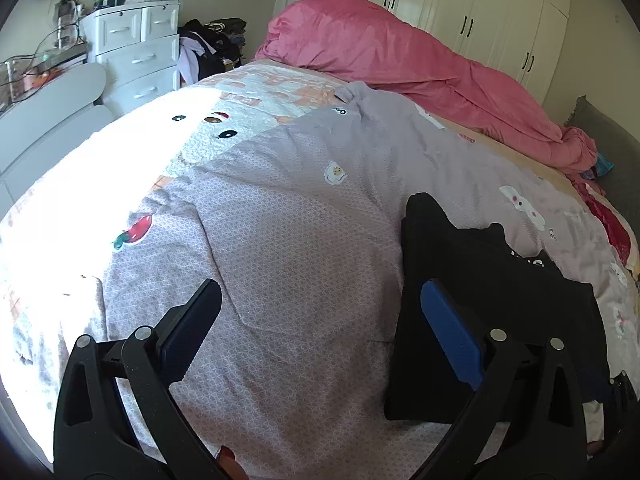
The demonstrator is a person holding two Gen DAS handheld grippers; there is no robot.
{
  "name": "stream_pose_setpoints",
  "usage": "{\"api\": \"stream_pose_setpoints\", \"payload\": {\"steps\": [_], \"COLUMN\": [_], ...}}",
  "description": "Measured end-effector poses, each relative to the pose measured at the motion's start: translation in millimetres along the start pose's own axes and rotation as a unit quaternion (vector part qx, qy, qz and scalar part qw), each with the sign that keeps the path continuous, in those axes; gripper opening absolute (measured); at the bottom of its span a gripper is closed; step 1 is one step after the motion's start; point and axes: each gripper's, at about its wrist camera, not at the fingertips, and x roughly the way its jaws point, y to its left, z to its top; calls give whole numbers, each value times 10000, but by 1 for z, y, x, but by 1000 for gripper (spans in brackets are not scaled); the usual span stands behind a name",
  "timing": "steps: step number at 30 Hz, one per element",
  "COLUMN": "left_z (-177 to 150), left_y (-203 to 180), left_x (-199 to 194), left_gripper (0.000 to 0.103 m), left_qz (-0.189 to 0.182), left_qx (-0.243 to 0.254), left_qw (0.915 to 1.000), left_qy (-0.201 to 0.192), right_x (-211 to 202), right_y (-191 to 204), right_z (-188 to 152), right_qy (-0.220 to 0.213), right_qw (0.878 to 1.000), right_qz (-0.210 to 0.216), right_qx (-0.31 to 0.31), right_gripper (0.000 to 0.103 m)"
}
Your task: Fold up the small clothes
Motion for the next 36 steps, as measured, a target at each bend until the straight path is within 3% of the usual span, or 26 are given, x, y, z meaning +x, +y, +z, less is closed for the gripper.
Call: {"api": "stream_pose_setpoints", "payload": {"steps": [11, 17, 23, 36], "left_z": [16, 30, 40, 48], "left_y": [-5, -10, -21, -14], "left_x": [28, 56, 72, 103], "left_gripper": [94, 94, 94, 94], "left_qz": [111, -19, -98, -235], "left_qx": [22, -154, -145, -290], "left_qw": [9998, 9992, 9992, 9965], "left_qy": [191, 378, 371, 752], "right_x": [43, 61, 78, 108], "right_y": [24, 32, 34, 34], "right_z": [-1, -1, 5, 19], "right_qy": [445, 577, 616, 494], "right_qw": [9981, 9955, 9926, 9876], "right_qz": [-95, -399, -691, -1057], "right_qx": [-417, -644, -791, -1055], "right_gripper": [98, 98, 98, 98]}}
